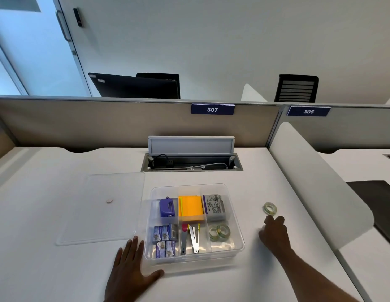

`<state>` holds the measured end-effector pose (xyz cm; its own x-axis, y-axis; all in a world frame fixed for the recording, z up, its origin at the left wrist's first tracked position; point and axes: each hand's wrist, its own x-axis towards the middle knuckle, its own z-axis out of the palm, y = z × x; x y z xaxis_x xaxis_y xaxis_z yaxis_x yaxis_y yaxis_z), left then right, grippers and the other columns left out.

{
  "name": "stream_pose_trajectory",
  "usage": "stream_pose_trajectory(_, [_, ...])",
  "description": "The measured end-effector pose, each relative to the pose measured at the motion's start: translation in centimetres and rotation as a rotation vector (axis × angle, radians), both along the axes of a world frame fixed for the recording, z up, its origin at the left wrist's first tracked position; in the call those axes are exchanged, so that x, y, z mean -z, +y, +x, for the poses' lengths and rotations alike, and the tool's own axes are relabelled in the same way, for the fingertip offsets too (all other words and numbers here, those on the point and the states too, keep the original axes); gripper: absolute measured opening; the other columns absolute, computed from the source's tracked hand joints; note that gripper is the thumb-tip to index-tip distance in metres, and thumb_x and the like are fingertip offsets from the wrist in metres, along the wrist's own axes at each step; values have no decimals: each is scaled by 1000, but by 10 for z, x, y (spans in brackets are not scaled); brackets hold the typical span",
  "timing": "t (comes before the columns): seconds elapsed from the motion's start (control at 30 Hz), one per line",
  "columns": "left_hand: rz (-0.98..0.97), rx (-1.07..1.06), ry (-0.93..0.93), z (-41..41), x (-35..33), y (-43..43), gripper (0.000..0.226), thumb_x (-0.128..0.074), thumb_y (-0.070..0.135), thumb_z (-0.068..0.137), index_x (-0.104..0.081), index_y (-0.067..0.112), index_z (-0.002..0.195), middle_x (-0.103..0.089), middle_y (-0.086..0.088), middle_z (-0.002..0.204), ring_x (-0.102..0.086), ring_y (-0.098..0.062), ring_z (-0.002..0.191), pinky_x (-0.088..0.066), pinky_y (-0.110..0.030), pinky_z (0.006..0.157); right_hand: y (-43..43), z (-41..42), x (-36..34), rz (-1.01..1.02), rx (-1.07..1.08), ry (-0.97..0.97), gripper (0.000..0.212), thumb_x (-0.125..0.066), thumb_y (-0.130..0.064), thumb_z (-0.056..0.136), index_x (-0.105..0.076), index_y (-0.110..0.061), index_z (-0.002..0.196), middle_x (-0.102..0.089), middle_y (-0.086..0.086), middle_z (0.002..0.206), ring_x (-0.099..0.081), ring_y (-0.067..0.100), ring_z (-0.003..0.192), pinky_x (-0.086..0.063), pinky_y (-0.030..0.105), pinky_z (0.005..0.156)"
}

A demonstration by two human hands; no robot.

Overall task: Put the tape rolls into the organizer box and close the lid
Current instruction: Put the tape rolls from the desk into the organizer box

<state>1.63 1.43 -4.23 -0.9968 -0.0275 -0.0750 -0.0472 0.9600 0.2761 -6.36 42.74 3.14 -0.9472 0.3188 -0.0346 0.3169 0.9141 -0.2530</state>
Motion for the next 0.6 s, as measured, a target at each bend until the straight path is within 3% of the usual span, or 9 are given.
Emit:
stream_pose_trajectory(0.1, [-16, 2, -2, 0, -1, 0, 122, -25, 97, 56, -10, 19, 149, 1, -4, 159, 1, -18, 146, 0, -39, 119, -14, -17, -13, -120, -23, 4, 40, -56, -9, 80, -53, -4, 120, -50, 20, 119, -56, 40, 106, -47, 39, 92])
stream_pose_trajectory(0.2, [12, 5, 5, 0, -1, 0, 121, -29, 95, 57, -15, 17, 148, -4, -5, 159, -3, -19, 146, -3, -41, 118, -39, -34, -29, -170, -157, 109, 42, -60, -3, 73, -60, -2, 114, -60, 23, 108, -57, 41, 102, -46, 41, 90])
stream_pose_trajectory(0.3, [10, 10, -4, 0, 0, -1, 121, -30, 96, 57, -15, 17, 148, -4, -5, 159, -3, -19, 146, -3, -41, 118, -64, -42, -41, -158, -325, 139, 43, -60, -6, 74, -59, -4, 117, -59, 21, 111, -54, 38, 104, -46, 40, 90])
stream_pose_trajectory(0.6, [38, 11, -7, 1, 3, -2, 120, -34, 95, 58, -17, 17, 148, -3, -2, 158, -1, -16, 145, -1, -40, 118, -103, -25, -34, -193, -634, -231, 35, -67, -13, 75, -62, -11, 110, -58, 11, 123, -53, 26, 118, -43, 32, 102])
